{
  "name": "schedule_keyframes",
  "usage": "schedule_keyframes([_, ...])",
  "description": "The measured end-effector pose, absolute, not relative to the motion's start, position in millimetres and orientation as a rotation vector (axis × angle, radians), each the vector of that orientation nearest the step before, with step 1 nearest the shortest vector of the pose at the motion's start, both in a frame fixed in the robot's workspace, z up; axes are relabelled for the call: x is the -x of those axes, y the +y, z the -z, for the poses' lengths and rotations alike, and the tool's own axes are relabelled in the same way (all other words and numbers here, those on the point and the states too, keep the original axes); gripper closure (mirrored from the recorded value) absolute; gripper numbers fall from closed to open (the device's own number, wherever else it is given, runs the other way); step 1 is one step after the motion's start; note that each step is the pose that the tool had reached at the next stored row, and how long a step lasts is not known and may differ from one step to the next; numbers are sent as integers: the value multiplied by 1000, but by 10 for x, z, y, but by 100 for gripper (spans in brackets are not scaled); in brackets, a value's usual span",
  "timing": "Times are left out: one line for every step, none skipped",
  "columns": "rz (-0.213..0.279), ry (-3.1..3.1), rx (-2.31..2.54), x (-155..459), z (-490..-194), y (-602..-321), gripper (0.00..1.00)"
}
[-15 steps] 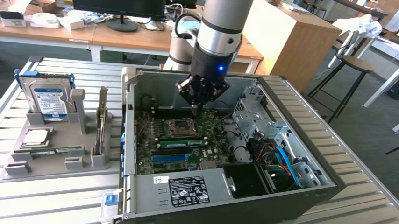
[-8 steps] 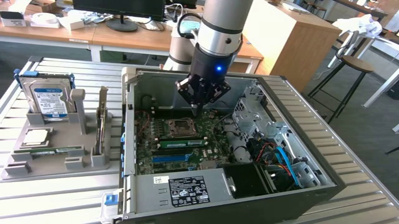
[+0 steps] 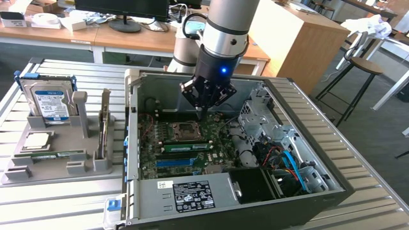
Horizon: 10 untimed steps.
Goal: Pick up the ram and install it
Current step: 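Press down the ram until it locks into place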
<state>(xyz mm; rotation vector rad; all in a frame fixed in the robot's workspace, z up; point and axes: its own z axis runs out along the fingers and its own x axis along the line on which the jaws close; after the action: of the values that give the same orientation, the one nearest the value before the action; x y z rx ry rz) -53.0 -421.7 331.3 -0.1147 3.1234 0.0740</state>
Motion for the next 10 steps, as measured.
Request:
schedule_keyframes([-74,3125,112,530,-3313,-4217,90])
schedule_keyframes([-74,3127,108,530,-3313,-4217,90])
schedule_keyframes([-74,3130,102,530,-3313,-4217,90])
schedule_keyframes([-75,3132,97,531,-3314,-4217,90])
schedule_keyframes([-75,3134,92,531,-3314,-4217,90])
schedule_keyframes([-75,3135,88,531,-3314,-4217,90])
schedule_keyframes([-75,3137,83,530,-3313,-4217,90])
schedule_keyframes([-75,3138,76,531,-3314,-4217,90])
schedule_keyframes([-75,3140,68,530,-3314,-4217,90])
schedule_keyframes([-75,3142,59,530,-3314,-4217,90])
